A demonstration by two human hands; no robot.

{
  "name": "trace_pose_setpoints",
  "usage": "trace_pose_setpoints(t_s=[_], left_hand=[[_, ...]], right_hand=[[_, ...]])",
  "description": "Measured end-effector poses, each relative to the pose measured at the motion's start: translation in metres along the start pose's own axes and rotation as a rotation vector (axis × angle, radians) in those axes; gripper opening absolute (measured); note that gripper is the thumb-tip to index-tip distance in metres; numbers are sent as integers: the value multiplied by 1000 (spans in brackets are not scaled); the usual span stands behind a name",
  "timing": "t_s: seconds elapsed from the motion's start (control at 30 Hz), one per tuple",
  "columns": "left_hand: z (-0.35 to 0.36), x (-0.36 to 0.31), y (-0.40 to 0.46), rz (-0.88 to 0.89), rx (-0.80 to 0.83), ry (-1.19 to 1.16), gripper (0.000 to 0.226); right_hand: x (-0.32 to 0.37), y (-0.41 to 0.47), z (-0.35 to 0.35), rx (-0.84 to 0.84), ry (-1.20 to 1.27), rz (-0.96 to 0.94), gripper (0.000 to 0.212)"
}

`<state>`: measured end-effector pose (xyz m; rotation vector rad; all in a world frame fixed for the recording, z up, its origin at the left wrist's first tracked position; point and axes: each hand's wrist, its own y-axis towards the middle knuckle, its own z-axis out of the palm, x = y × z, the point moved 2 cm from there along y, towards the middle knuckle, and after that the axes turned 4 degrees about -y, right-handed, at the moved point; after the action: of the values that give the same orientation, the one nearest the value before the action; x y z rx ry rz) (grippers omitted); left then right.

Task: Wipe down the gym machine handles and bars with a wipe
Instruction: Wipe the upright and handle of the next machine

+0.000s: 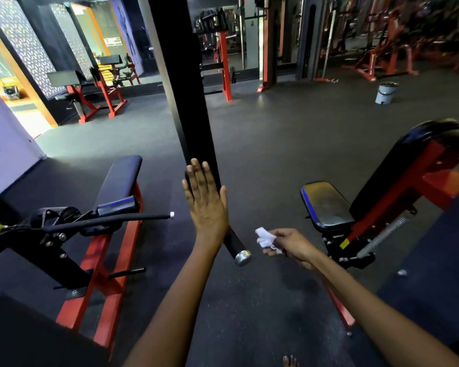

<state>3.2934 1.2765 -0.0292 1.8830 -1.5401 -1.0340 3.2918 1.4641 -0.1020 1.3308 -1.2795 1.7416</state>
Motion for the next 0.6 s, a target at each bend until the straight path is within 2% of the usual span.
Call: trace_pose_setpoints(t_s=[0.07, 0.17, 0.23, 0.37, 0.43, 0.5, 0.6], left_hand=[[-5, -19, -4, -78, 12, -49, 89], [1, -44, -4, 88, 50, -142, 59], [13, -60, -5, 123, 162, -232, 46], [41, -77, -5, -90, 452, -202, 43], [59, -84, -7, -144, 513, -175, 46], [76, -92, -8, -189, 552, -165, 45], [107, -101, -8, -271, 530, -169, 41]], right_hand=[[16, 2, -16, -143, -170, -143, 16], [36, 7, -37, -315, -297, -289, 11], [44, 10, -52, -463, -405, -319, 12], [48, 18, -79, -718, -816, -391, 9], [42, 33, -95, -740, -826, -390, 10], [36, 53, -110, -690, -810, -358, 10], [37, 87, -130, -605, -803, -334, 11]])
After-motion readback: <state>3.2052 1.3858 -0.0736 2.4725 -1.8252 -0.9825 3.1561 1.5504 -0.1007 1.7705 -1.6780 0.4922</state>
